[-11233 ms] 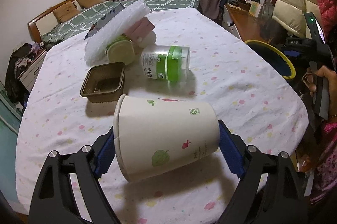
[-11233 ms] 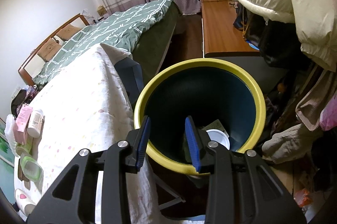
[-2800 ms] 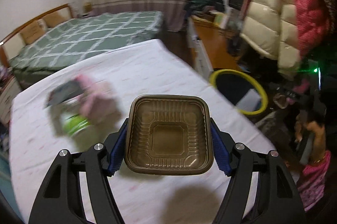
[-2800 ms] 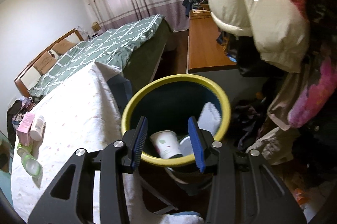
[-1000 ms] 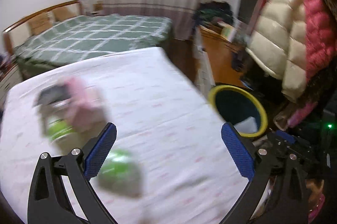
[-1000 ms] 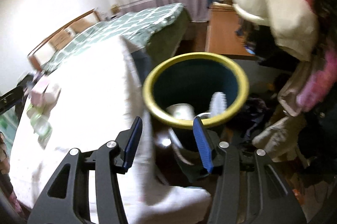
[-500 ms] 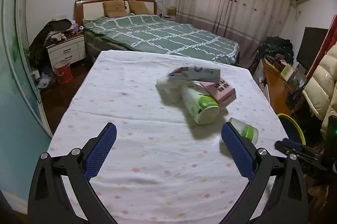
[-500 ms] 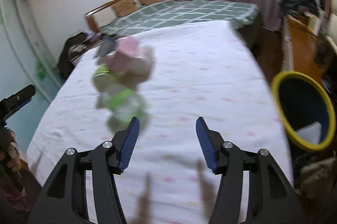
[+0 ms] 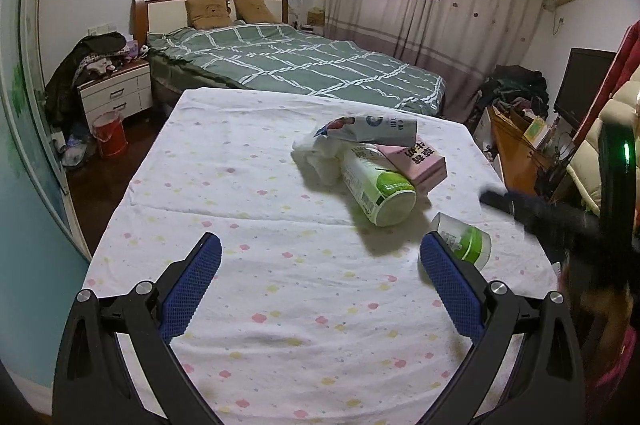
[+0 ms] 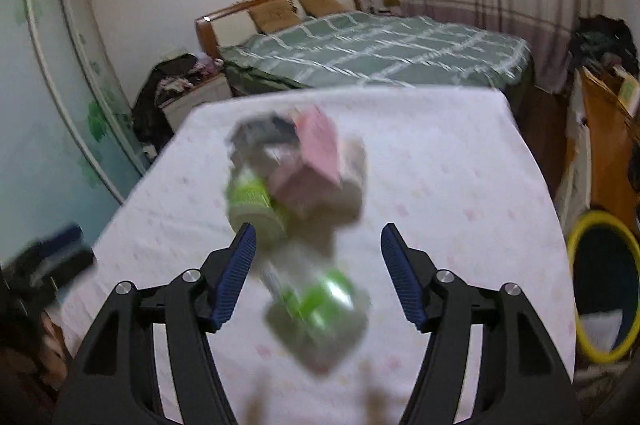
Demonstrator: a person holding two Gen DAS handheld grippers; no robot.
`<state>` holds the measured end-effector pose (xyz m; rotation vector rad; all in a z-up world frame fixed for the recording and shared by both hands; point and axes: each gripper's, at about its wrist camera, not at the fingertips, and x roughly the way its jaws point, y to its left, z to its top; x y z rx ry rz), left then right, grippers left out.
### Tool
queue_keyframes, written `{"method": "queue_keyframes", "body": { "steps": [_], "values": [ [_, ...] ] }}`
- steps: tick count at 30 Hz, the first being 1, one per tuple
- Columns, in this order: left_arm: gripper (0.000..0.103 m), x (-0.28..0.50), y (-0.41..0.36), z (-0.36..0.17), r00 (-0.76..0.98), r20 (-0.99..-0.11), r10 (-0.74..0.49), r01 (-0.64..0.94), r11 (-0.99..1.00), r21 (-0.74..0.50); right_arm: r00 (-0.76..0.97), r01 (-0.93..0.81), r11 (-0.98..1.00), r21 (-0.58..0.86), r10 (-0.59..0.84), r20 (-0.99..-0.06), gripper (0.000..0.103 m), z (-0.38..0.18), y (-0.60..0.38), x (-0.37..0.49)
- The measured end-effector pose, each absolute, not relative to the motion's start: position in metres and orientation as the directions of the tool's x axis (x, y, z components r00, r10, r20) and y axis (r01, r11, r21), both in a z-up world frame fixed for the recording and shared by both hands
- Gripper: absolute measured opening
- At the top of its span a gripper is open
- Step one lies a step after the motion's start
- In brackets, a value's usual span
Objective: Collect trash
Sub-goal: 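Move both tools back over the table toward the remaining items, then grasp the blue-and-white toothpaste tube with the right gripper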
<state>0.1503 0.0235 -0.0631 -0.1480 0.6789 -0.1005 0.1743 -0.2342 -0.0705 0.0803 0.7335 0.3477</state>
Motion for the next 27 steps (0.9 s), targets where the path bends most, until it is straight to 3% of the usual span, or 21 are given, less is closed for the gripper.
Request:
{"method": "queue_keyframes", "body": {
  "steps": [7,16,21,23,27],
  "values": [
    [0.098,0.149,0.029,-0.062,0.778,-0.614,-0.135,0.036,0.985,-0.171,0.688,-0.436,0.899,0.048,0.367,-0.626,0.061,-0.050,-0.172,0.229],
    [0.098,0.152,0.038,-0.063,0.775,-0.616,-0.141,0.032,0.982,-0.185,0.661,-0.480,0.875,-0.057,0.319,-0.679,0.046,-0.070,-0.140,0.270],
    [0.098,0.156,0.040,-0.068,0.766,-0.626,-0.147,0.029,0.980,-0.195,0.630,-0.503,0.862,-0.055,0.323,-0.706,0.017,-0.077,-0.140,0.272],
    [0.098,0.156,0.039,-0.068,0.763,-0.628,-0.152,0.033,0.980,-0.197,0.624,-0.513,0.857,-0.046,0.336,-0.706,0.010,-0.076,-0.141,0.267],
    [0.098,0.156,0.037,-0.069,0.764,-0.626,-0.152,0.037,0.981,-0.192,0.623,-0.533,0.846,-0.002,0.390,-0.678,0.008,-0.065,-0.146,0.249]
  ]
}}
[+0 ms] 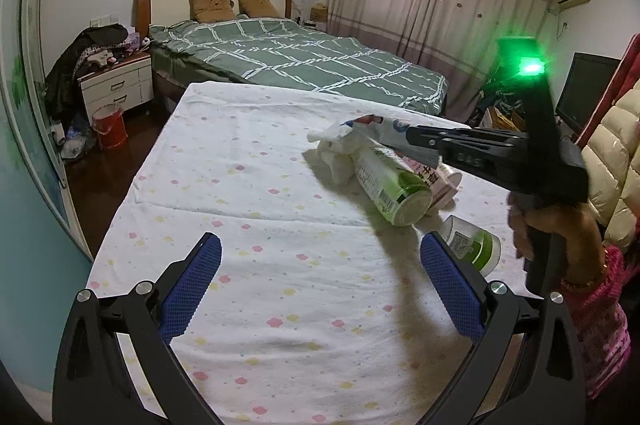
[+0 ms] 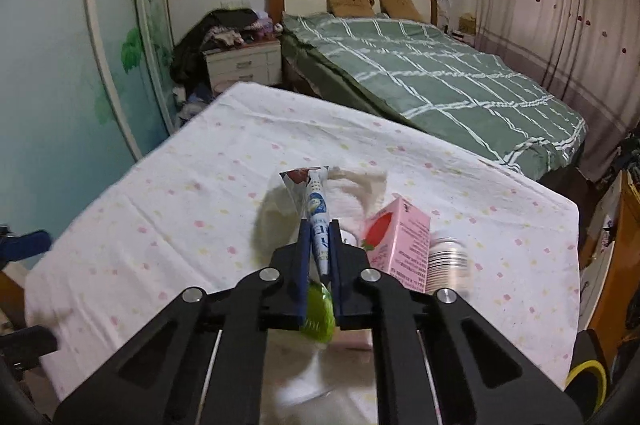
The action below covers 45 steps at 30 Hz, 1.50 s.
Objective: Collect trash
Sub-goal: 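Grasp the blue-and-white toothpaste tube with the right gripper, then carry the toothpaste tube with the right gripper into the bin and release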
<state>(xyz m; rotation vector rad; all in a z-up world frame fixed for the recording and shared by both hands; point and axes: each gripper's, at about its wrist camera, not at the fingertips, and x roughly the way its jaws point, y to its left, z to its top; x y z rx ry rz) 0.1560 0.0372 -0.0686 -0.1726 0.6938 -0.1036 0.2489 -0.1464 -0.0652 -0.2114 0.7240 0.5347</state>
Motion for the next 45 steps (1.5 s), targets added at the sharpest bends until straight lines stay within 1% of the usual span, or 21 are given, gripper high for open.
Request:
{"method": "queue_keyframes", "body": {
  "steps": [4,9,12,17,21,29,32,38,41,45],
  "values": [
    [0.098,0.156,0.033,-0.068,0.763,-0.627,-0.156,0.045,0.981,-0.189,0.636,-0.548,0.835,0.049,0.453,-0.625,0.008,-0.045,-0.159,0.222],
    [0.098,0.156,0.023,-0.067,0.758,-0.630,-0.170,0.069,0.981,-0.182,0.680,-0.512,0.853,0.105,0.476,-0.558,0.008,-0.021,-0.197,0.191],
    [0.098,0.156,0.013,-0.067,0.752,-0.631,-0.189,0.097,0.979,-0.178,0.708,-0.469,0.874,0.128,0.459,-0.537,0.008,-0.017,-0.229,0.175],
    [0.098,0.158,-0.008,-0.069,0.732,-0.641,-0.229,0.155,0.973,-0.171,0.783,-0.328,0.935,0.133,0.348,-0.515,0.008,-0.020,-0.294,0.146],
    [0.098,0.161,-0.029,-0.073,0.710,-0.653,-0.264,0.200,0.965,-0.172,0.812,-0.176,0.971,0.164,0.238,-0.533,0.008,-0.033,-0.356,0.135],
    [0.098,0.167,-0.066,-0.079,0.676,-0.675,-0.294,0.266,0.953,-0.148,0.780,0.151,0.962,0.228,0.025,-0.625,0.008,-0.091,-0.483,0.129],
    [0.098,0.169,-0.080,-0.079,0.666,-0.682,-0.301,0.288,0.948,-0.137,0.753,0.226,0.944,0.239,-0.013,-0.658,0.008,-0.113,-0.513,0.131],
    [0.098,0.172,-0.102,-0.082,0.638,-0.699,-0.322,0.333,0.934,-0.126,0.709,0.321,0.915,0.244,-0.061,-0.703,0.009,-0.148,-0.547,0.137],
    [0.098,0.176,-0.111,-0.086,0.622,-0.711,-0.330,0.352,0.928,-0.122,0.693,0.357,0.905,0.233,-0.089,-0.716,0.012,-0.159,-0.556,0.137],
    [0.098,0.179,-0.119,-0.089,0.605,-0.720,-0.341,0.372,0.920,-0.123,0.689,0.386,0.893,0.232,-0.111,-0.717,0.021,-0.164,-0.564,0.134]
  ]
}}
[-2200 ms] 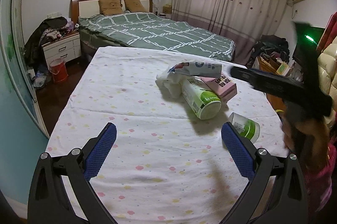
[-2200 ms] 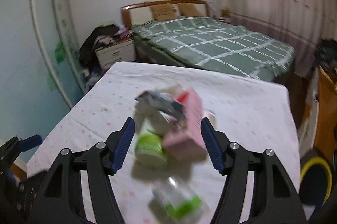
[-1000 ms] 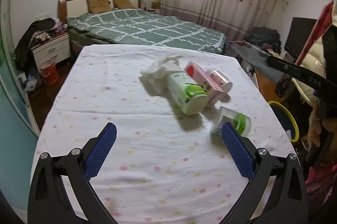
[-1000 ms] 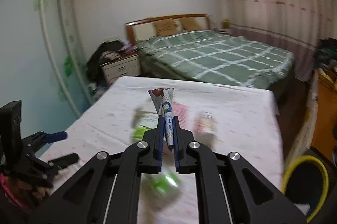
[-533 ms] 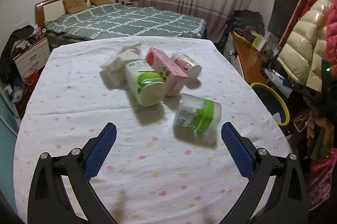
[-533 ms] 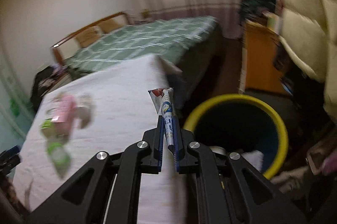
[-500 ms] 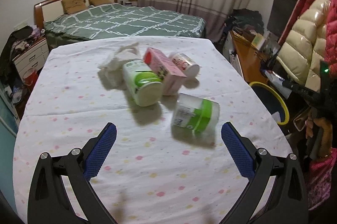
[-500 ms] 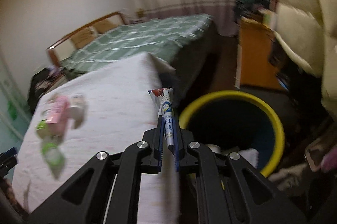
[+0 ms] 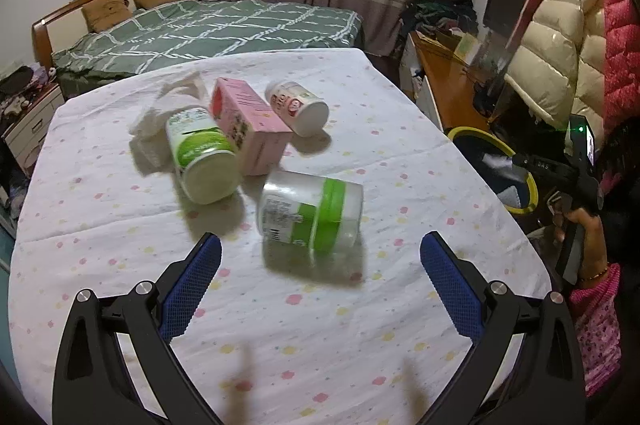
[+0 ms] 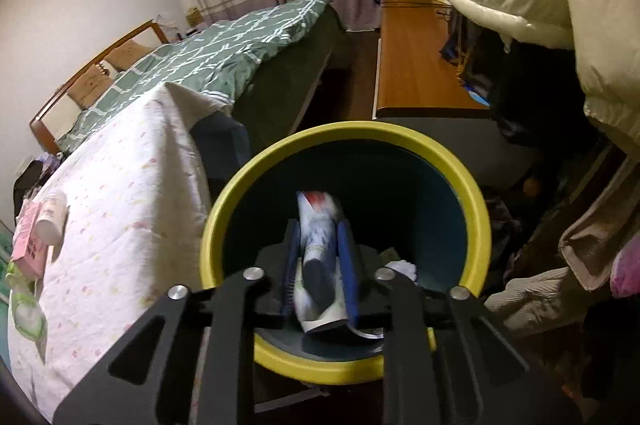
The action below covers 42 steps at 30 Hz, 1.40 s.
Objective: Collect trash
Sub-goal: 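Carry the toothpaste tube with the right gripper into the bin and release, then grasp the clear green-lidded jar with the left gripper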
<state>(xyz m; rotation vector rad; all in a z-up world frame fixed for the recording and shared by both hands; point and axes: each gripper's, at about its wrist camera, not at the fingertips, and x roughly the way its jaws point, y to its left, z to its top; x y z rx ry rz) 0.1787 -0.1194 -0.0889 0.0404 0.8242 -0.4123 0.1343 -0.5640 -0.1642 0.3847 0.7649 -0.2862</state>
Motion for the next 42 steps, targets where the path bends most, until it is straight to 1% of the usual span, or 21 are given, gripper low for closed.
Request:
{"method": "queue_keyframes", "body": {
  "steps": [3,9,14,19,25,32,34,36,40,41,42],
  "values": [
    [0.098,0.181,-0.125,-0.091,0.597,-0.724,-0.346,0.386,0.915,-0.119,0.691,0.389,0.889,0.241,-0.109,-0.715,0.027,-0.165,-0.567,0.132],
    [0.098,0.188,-0.132,-0.097,0.581,-0.736,-0.348,0.403,0.908,-0.111,0.702,0.374,0.895,0.245,-0.100,-0.705,0.027,-0.160,-0.561,0.126],
    [0.098,0.199,-0.135,-0.103,0.574,-0.749,-0.331,0.420,0.904,-0.078,0.713,0.356,0.898,0.258,-0.083,-0.696,0.028,-0.156,-0.555,0.121],
    [0.098,0.216,-0.139,-0.114,0.541,-0.768,-0.343,0.439,0.894,-0.090,0.722,0.341,0.901,0.269,-0.068,-0.688,0.029,-0.153,-0.550,0.119],
    [0.098,0.238,-0.138,-0.127,0.516,-0.785,-0.343,0.444,0.891,-0.096,0.720,0.326,0.906,0.269,-0.055,-0.691,0.033,-0.154,-0.546,0.120],
    [0.098,0.250,-0.141,-0.138,0.493,-0.796,-0.351,0.473,0.876,-0.093,0.711,0.323,0.905,0.278,-0.039,-0.702,0.033,-0.160,-0.543,0.120],
    [0.094,0.251,-0.142,-0.139,0.490,-0.798,-0.350,0.478,0.874,-0.090,0.712,0.320,0.905,0.279,-0.035,-0.701,0.033,-0.160,-0.542,0.120],
    [0.086,0.251,-0.143,-0.140,0.481,-0.803,-0.351,0.485,0.870,-0.090,0.712,0.318,0.906,0.279,-0.034,-0.701,0.033,-0.160,-0.541,0.120],
    [0.076,0.252,-0.147,-0.143,0.471,-0.810,-0.349,0.494,0.866,-0.086,0.713,0.318,0.905,0.281,-0.034,-0.700,0.033,-0.159,-0.541,0.119],
    [0.070,0.252,-0.147,-0.144,0.469,-0.811,-0.349,0.497,0.864,-0.084,0.713,0.317,0.906,0.281,-0.032,-0.701,0.033,-0.159,-0.541,0.119],
    [0.070,0.252,-0.148,-0.144,0.470,-0.812,-0.347,0.499,0.863,-0.080,0.712,0.318,0.906,0.280,-0.033,-0.701,0.033,-0.159,-0.541,0.120]
  ]
}}
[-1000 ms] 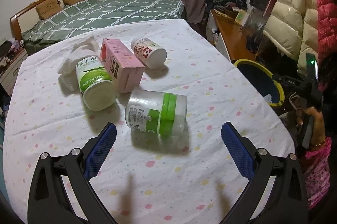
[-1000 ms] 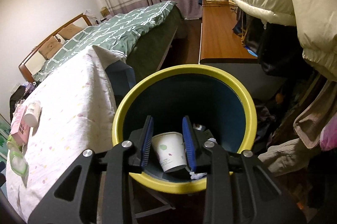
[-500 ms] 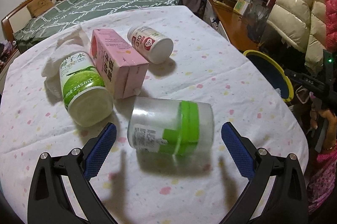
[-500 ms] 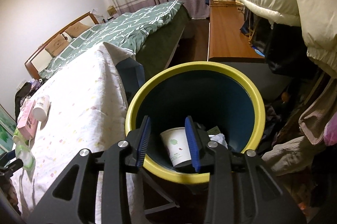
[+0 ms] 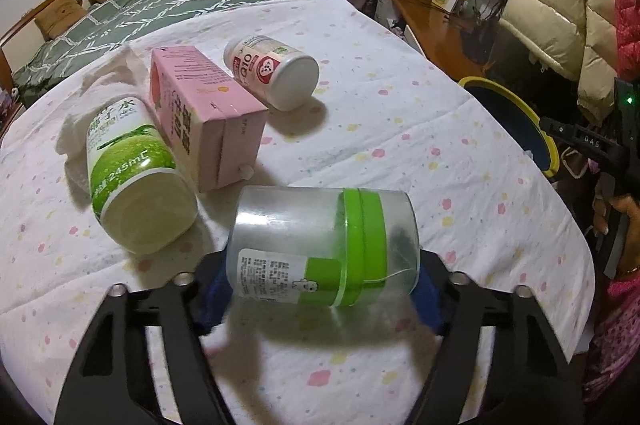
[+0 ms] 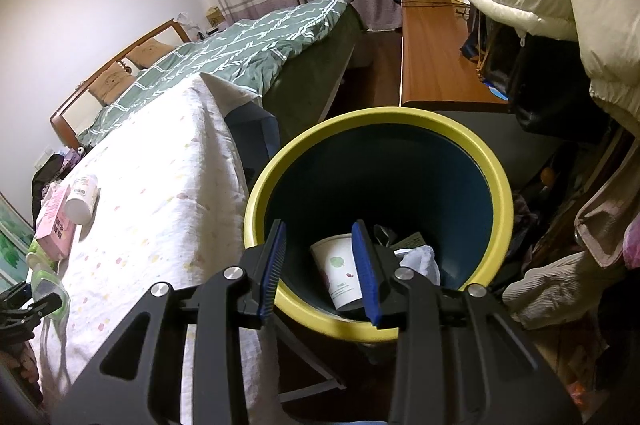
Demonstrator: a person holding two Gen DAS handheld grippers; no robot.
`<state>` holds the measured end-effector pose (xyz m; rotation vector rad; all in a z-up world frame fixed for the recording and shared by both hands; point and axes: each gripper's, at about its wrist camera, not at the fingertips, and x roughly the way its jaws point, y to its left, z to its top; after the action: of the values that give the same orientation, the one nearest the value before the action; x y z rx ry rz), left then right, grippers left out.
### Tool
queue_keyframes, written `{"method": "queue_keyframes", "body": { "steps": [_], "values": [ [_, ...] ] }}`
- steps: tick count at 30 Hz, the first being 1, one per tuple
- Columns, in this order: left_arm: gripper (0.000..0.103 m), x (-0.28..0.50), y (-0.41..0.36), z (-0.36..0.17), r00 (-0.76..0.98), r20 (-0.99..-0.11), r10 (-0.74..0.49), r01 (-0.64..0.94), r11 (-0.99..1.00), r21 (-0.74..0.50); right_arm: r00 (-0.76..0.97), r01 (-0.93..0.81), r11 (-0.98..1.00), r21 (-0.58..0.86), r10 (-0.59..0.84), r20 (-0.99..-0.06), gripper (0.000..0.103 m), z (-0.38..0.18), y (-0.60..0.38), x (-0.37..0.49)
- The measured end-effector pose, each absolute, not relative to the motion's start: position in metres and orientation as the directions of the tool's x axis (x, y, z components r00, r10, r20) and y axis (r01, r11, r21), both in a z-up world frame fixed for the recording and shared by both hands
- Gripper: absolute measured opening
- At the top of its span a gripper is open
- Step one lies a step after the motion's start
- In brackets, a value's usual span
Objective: Collect trash
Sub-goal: 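Grasp the clear green-lidded jar with the left gripper, then carry the jar with the left gripper over the bin and release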
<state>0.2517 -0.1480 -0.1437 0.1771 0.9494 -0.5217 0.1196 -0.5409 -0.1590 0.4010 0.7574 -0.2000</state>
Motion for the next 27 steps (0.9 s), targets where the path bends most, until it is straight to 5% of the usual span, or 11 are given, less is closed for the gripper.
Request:
{"method": "queue_keyframes", "body": {
  "steps": [14,27],
  "values": [
    [0.070,0.231,-0.172,-0.102,0.486,-0.768,-0.417,0.576,0.814,-0.077,0.735,0.318,0.908,0.271,-0.056,-0.676,0.033,-0.150,-0.538,0.096],
    [0.070,0.246,-0.300,-0.082,0.371,-0.762,-0.531,0.730,0.674,-0.114,0.756,0.393,0.887,0.243,-0.161,-0.634,0.038,-0.136,-0.564,0.039]
  ]
}}
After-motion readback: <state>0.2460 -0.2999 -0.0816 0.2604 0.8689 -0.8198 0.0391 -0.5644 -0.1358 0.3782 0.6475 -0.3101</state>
